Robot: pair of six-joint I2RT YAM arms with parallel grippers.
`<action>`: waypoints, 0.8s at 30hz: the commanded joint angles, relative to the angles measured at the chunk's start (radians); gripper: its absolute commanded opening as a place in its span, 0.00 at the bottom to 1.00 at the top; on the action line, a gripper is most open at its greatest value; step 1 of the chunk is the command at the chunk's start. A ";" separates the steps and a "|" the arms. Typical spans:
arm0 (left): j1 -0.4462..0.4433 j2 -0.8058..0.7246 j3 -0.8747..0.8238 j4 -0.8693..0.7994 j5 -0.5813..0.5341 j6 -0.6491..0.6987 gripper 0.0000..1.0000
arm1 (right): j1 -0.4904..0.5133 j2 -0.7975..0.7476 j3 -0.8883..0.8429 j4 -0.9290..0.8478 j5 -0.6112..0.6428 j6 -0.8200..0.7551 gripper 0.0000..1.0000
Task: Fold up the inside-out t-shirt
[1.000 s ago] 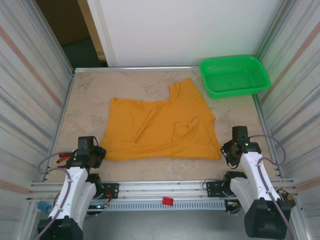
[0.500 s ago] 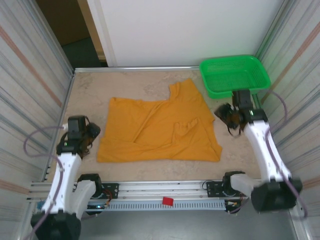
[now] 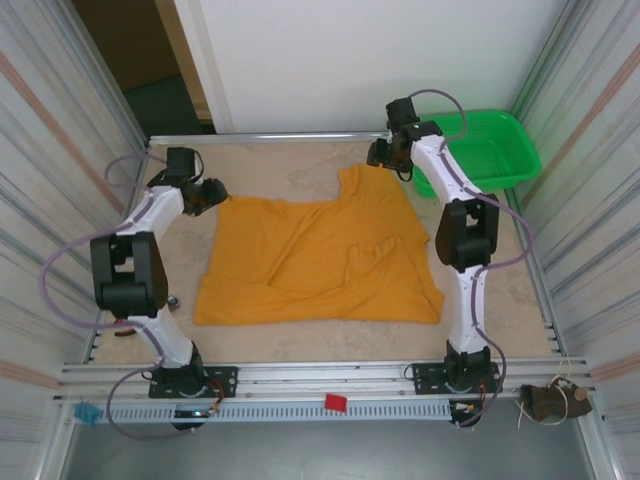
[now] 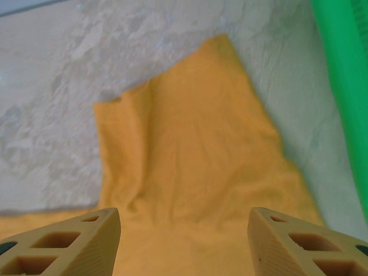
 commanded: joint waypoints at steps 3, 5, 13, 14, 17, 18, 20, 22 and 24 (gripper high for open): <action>-0.026 0.145 0.168 -0.007 0.016 0.124 0.49 | 0.003 0.195 0.252 -0.076 0.072 -0.108 0.59; -0.029 0.196 0.217 -0.019 0.006 0.157 0.49 | 0.004 0.257 0.312 -0.069 0.070 -0.108 0.58; -0.036 0.284 0.307 -0.063 -0.017 0.241 0.49 | 0.025 0.403 0.411 0.009 0.156 -0.127 0.57; -0.035 0.287 0.306 -0.064 -0.015 0.245 0.48 | 0.026 0.413 0.412 0.024 0.173 -0.131 0.58; -0.037 0.294 0.303 -0.067 -0.010 0.253 0.48 | 0.027 0.451 0.427 0.058 0.223 -0.132 0.61; -0.038 0.297 0.304 -0.069 -0.009 0.255 0.49 | 0.027 0.463 0.437 0.065 0.239 -0.129 0.62; -0.039 0.298 0.304 -0.070 -0.006 0.258 0.49 | 0.024 0.488 0.451 0.078 0.246 -0.128 0.63; -0.039 0.298 0.305 -0.070 -0.004 0.264 0.49 | 0.017 0.512 0.499 0.069 0.245 -0.117 0.64; -0.040 0.329 0.318 -0.082 -0.002 0.274 0.49 | 0.012 0.512 0.500 0.091 0.249 -0.106 0.67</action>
